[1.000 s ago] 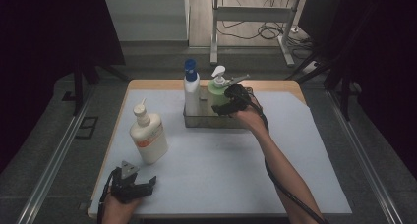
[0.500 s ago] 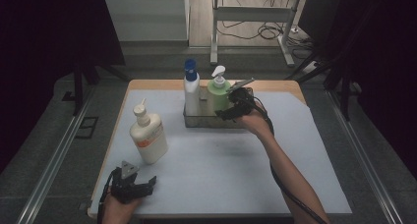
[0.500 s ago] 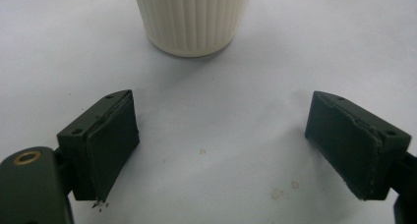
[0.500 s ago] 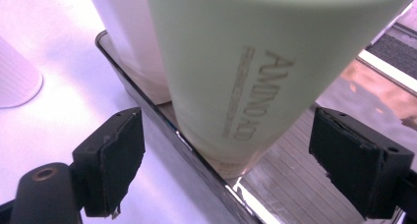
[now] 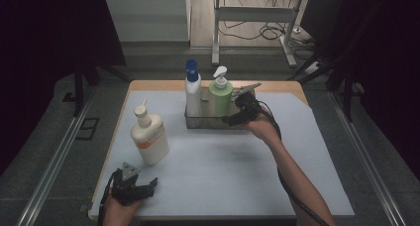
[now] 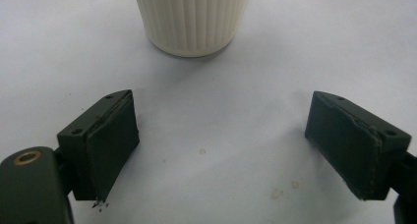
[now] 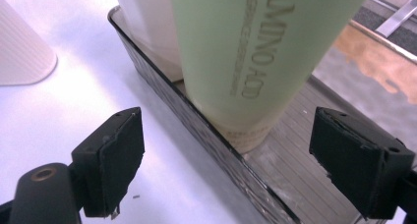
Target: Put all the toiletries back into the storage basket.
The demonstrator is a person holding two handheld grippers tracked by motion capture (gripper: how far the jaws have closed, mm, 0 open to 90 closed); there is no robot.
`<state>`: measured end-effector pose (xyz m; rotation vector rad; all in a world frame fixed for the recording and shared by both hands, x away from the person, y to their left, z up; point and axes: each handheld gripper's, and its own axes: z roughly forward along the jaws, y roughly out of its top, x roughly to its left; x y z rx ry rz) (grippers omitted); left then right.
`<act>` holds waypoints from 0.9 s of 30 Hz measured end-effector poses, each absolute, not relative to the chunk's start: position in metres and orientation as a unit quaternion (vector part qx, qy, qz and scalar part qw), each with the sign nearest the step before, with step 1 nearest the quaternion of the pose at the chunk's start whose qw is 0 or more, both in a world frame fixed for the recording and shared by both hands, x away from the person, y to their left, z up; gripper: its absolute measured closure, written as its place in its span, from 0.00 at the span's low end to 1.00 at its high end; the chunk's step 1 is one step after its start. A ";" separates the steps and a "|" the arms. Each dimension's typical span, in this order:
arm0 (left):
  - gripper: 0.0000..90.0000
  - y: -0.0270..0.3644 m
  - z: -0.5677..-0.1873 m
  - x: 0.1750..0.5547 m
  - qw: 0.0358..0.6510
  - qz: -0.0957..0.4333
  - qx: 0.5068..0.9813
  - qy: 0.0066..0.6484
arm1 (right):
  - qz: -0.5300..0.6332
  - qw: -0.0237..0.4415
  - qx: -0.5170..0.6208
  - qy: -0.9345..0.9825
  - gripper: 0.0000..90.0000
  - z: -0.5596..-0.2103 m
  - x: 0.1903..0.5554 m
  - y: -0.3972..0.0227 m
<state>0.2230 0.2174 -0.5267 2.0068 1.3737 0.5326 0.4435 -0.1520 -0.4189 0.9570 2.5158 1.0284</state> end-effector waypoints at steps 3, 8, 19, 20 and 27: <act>0.14 0.217 -0.527 0.223 0.320 0.203 0.764 0.523 | 0.352 0.128 0.329 0.867 0.17 -0.421 0.443 -0.156; 0.14 0.217 -0.527 0.223 0.320 0.203 0.763 0.523 | 0.346 0.128 0.342 0.864 0.26 -0.422 0.443 -0.161; 0.14 0.217 -0.527 0.223 0.321 0.203 0.763 0.523 | 0.344 0.134 0.374 0.851 0.63 -0.423 0.448 -0.170; 0.14 0.217 -0.527 0.223 0.321 0.203 0.763 0.523 | 0.344 0.134 0.377 0.849 0.68 -0.423 0.449 -0.170; 0.14 0.217 -0.527 0.223 0.320 0.203 0.764 0.523 | 0.332 0.148 0.386 0.848 0.91 -0.426 0.454 -0.170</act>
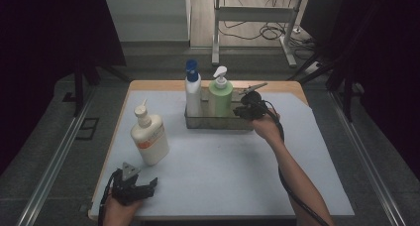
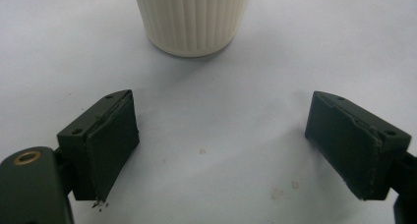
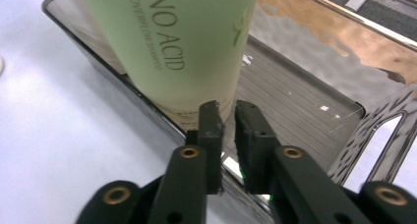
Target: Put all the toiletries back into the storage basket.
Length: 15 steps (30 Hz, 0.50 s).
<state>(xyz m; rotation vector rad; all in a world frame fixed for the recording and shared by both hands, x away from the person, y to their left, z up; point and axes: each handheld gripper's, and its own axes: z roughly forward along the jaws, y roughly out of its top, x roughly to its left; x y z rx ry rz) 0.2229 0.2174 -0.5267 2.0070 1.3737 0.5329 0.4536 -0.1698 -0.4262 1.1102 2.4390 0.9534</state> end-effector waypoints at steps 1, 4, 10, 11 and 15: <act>0.14 0.217 -0.527 0.223 0.320 0.203 0.764 0.523 | 0.332 0.149 0.385 0.848 0.93 -0.427 0.454 -0.170; 0.14 0.217 -0.527 0.223 0.320 0.203 0.764 0.523 | 0.331 0.157 0.391 0.844 0.99 -0.429 0.457 -0.167; 0.14 0.217 -0.527 0.223 0.321 0.202 0.763 0.523 | 0.323 0.167 0.396 0.843 1.00 -0.434 0.463 -0.163; 0.14 0.217 -0.527 0.223 0.321 0.202 0.763 0.523 | 0.323 0.165 0.399 0.842 1.00 -0.435 0.464 -0.162; 0.14 0.217 -0.527 0.223 0.320 0.203 0.764 0.523 | 0.319 0.164 0.405 0.841 1.00 -0.439 0.469 -0.159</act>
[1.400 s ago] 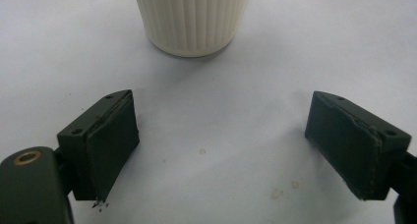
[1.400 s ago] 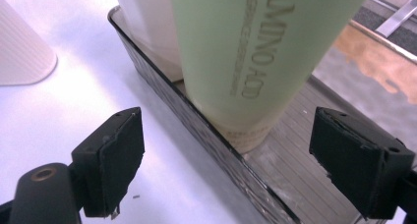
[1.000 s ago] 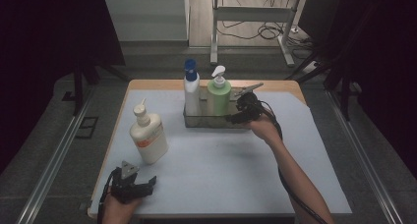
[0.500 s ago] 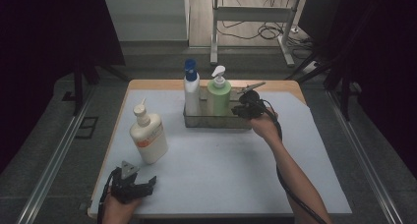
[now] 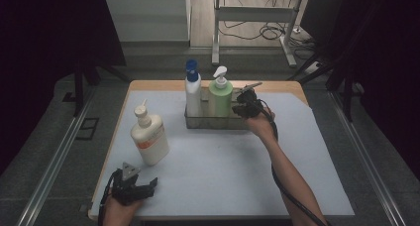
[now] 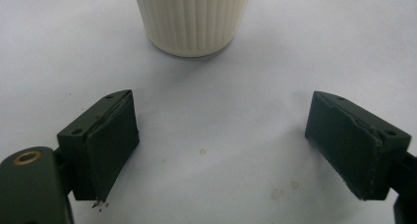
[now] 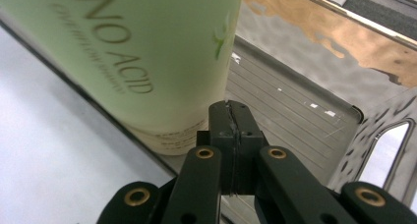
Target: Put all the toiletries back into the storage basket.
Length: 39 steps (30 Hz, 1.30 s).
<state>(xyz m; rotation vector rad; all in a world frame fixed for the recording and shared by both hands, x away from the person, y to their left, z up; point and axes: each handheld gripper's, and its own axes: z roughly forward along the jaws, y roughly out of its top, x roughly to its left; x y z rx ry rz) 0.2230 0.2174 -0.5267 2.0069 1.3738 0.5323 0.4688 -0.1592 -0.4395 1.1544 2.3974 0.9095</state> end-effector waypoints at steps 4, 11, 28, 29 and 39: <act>0.14 0.217 -0.527 0.223 0.320 0.202 0.764 0.523 | 0.319 0.162 0.408 0.840 1.00 -0.444 0.474 -0.158; 0.14 0.217 -0.527 0.223 0.320 0.202 0.764 0.523 | 0.321 0.154 0.424 0.833 1.00 -0.448 0.484 -0.159; 0.14 0.217 -0.527 0.223 0.320 0.202 0.764 0.523 | 0.317 0.137 0.420 0.839 1.00 -0.455 0.492 -0.155; 0.14 0.217 -0.527 0.223 0.320 0.202 0.764 0.523 | 0.315 0.138 0.419 0.840 1.00 -0.455 0.492 -0.155; 0.13 0.217 -0.527 0.223 0.320 0.202 0.764 0.523 | 0.319 0.130 0.413 0.843 1.00 -0.457 0.491 -0.144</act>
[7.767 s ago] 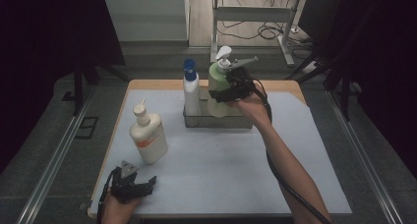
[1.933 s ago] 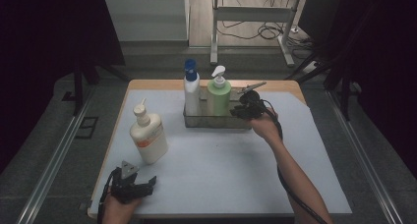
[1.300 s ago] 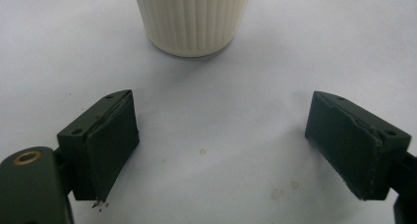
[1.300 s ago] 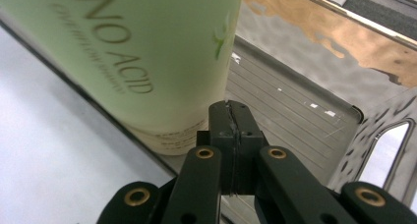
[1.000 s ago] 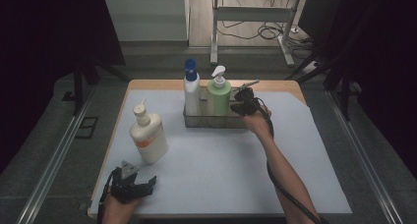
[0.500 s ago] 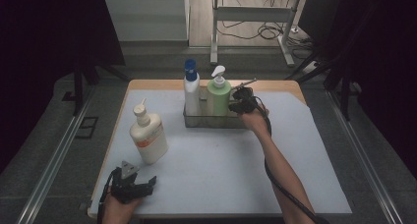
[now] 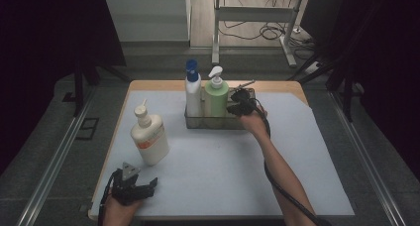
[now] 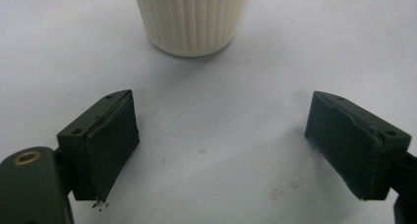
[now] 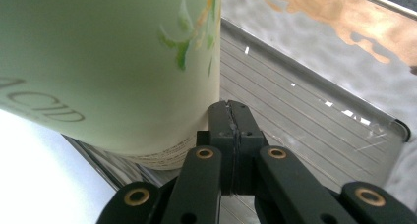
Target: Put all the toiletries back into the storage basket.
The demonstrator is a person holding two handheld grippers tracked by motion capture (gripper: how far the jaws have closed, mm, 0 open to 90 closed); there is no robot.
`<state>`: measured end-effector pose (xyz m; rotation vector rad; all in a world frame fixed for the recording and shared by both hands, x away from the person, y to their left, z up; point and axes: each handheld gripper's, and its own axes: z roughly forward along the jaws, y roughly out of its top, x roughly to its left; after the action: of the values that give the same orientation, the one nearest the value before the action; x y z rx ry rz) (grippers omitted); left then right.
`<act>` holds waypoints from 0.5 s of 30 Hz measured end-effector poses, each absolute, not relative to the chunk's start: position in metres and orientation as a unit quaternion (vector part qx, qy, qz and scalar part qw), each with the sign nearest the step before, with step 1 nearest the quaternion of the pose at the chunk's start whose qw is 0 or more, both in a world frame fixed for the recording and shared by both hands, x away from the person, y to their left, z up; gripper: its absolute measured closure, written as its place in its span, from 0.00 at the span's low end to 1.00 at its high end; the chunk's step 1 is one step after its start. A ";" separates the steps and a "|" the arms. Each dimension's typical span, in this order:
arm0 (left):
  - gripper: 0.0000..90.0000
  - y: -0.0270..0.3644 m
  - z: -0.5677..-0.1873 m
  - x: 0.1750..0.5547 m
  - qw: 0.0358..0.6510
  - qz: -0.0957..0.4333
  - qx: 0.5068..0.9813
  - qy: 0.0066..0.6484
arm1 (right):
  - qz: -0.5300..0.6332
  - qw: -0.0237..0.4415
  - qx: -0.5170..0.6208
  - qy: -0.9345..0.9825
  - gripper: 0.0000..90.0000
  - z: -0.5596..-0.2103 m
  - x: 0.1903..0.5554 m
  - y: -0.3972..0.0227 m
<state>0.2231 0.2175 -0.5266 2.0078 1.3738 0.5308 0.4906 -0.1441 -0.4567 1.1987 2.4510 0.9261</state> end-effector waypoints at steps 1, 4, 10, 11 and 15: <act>0.14 0.218 -0.527 0.223 0.320 0.202 0.764 0.523 | 0.319 0.129 0.411 0.844 1.00 -0.457 0.491 -0.143; 0.14 0.218 -0.527 0.223 0.320 0.202 0.764 0.523 | 0.320 0.128 0.409 0.845 1.00 -0.457 0.491 -0.142; 0.13 0.218 -0.527 0.223 0.319 0.202 0.764 0.523 | 0.322 0.123 0.407 0.846 1.00 -0.457 0.490 -0.138; 0.13 0.218 -0.527 0.223 0.320 0.202 0.764 0.523 | 0.322 0.126 0.408 0.845 1.00 -0.456 0.489 -0.137; 0.14 0.218 -0.527 0.223 0.320 0.201 0.764 0.523 | 0.321 0.128 0.406 0.846 1.00 -0.455 0.489 -0.136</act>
<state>0.2232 0.2175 -0.5265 2.0086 1.3740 0.5296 0.4889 -0.1356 -0.4552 1.1816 2.4600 0.9324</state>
